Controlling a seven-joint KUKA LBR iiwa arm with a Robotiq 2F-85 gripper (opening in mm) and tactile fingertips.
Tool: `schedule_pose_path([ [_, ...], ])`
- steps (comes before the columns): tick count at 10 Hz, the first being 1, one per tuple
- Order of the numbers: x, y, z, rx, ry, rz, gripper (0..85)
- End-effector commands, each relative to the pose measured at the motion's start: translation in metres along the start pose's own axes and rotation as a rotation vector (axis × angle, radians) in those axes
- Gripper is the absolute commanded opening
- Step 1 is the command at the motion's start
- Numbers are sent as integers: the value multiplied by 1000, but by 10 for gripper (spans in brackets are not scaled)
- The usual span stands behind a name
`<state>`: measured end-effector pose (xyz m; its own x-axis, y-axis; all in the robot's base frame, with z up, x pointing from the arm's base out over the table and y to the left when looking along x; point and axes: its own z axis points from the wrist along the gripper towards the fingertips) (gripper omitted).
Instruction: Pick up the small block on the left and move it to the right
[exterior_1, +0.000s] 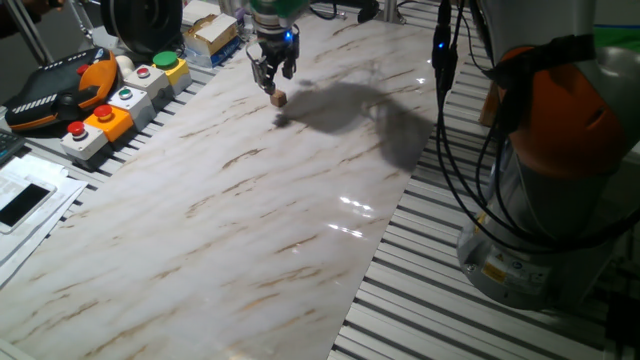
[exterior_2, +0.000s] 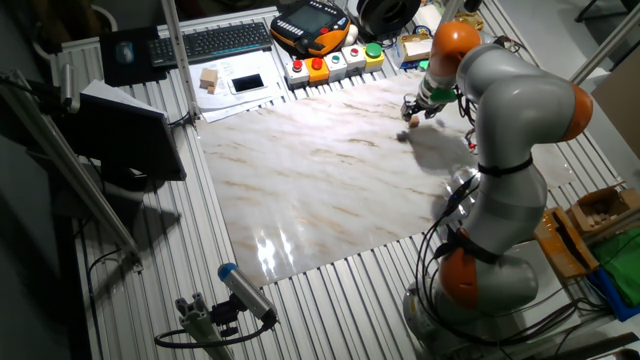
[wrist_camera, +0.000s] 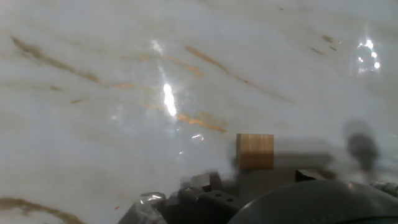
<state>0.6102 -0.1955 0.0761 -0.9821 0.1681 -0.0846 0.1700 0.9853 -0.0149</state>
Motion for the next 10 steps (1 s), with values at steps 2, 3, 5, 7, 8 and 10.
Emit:
schedule_pose_path([
  [2, -2, 0, 6, 2, 5, 7, 693],
  [3, -3, -1, 9, 5, 11, 10, 690],
  [5, -4, -3, 15, 5, 11, 7, 687],
  [7, -6, -4, 20, 1, 16, -8, 687],
  [8, -6, -4, 21, -3, 20, -13, 683],
  [10, -6, -7, 25, -3, 20, -18, 677],
])
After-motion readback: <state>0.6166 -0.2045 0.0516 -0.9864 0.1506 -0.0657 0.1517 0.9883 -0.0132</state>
